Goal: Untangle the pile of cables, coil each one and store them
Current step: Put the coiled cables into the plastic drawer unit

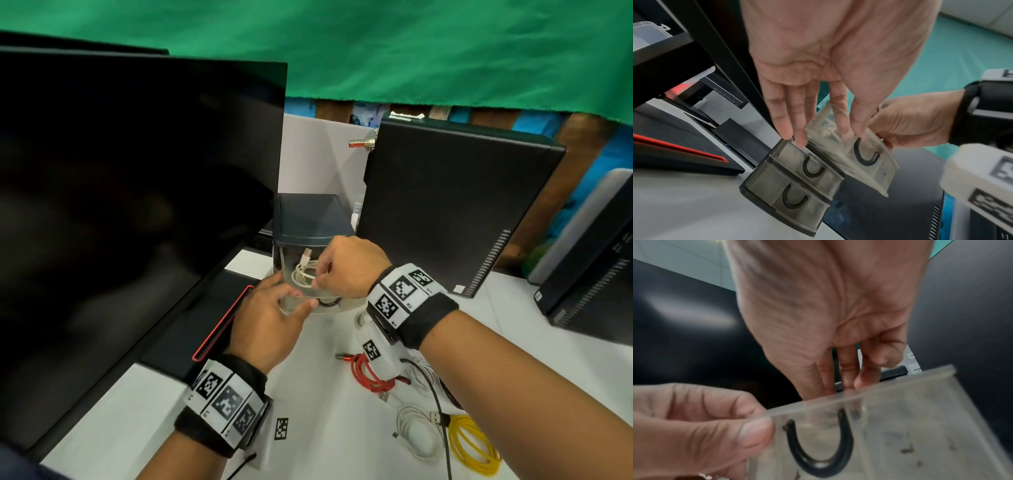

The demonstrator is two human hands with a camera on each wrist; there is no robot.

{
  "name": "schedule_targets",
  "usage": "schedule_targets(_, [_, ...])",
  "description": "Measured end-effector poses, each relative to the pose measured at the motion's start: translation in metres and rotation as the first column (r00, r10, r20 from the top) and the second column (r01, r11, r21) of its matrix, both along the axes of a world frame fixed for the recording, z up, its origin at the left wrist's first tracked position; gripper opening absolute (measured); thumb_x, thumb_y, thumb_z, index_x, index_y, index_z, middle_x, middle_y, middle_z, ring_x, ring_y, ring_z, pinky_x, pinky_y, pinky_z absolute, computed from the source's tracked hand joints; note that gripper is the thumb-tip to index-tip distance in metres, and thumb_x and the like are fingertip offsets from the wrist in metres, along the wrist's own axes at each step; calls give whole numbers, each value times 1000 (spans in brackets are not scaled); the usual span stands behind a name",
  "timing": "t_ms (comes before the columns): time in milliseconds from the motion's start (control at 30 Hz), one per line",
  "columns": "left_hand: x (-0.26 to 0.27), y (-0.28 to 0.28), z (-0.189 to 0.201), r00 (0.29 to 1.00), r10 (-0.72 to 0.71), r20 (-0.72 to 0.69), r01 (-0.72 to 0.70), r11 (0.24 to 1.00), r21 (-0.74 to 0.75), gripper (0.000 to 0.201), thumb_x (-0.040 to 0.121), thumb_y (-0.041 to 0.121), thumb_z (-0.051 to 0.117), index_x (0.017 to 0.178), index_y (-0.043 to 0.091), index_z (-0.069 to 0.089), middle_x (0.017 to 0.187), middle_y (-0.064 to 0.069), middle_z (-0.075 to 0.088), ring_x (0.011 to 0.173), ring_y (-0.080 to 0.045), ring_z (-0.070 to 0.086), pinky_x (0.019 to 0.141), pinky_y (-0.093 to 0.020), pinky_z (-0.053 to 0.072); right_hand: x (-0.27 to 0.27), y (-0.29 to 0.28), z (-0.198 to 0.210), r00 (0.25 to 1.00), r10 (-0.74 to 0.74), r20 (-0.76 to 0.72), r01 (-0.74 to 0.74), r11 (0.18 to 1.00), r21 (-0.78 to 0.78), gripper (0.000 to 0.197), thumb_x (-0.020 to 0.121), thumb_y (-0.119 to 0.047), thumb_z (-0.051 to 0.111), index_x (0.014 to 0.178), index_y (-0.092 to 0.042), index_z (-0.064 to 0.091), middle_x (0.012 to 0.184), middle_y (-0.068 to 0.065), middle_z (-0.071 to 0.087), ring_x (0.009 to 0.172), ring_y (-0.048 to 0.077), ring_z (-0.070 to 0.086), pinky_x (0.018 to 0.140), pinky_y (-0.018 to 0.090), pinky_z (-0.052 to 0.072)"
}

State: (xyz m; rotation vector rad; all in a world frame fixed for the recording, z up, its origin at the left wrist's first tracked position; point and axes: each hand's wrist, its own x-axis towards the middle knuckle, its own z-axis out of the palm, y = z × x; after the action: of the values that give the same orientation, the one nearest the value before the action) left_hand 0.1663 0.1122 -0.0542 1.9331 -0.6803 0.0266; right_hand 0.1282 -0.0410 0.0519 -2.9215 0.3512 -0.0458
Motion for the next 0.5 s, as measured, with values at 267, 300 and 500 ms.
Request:
schedule_targets(267, [6, 1, -7, 999, -3, -37, 1, 1000, -31, 38, 67, 67, 62, 79, 33, 72, 123, 25, 63, 106, -4, 65, 92, -38, 54, 21, 2, 3, 994, 106, 28, -100, 982, -160, 11, 88, -36, 69, 87, -26, 73, 84, -4, 70, 79, 20, 65, 71, 34, 54])
schedule_targets(300, [6, 0, -7, 999, -5, -36, 4, 1000, -29, 36, 67, 68, 62, 78, 34, 71, 123, 24, 63, 106, -5, 65, 91, -38, 54, 21, 2, 3, 987, 141, 83, -124, 976, -179, 15, 91, -40, 64, 90, -28, 72, 86, -5, 70, 80, 20, 65, 72, 34, 53])
schedule_targets(500, [10, -1, -10, 999, -2, -48, 3, 1000, 20, 26, 65, 72, 60, 75, 48, 65, 132, 19, 61, 114, -6, 62, 94, -39, 54, 29, 1, -3, 951, 307, 29, -285, 912, -295, 32, 98, -37, 52, 128, -38, 63, 110, -3, 67, 97, 23, 65, 74, 34, 49])
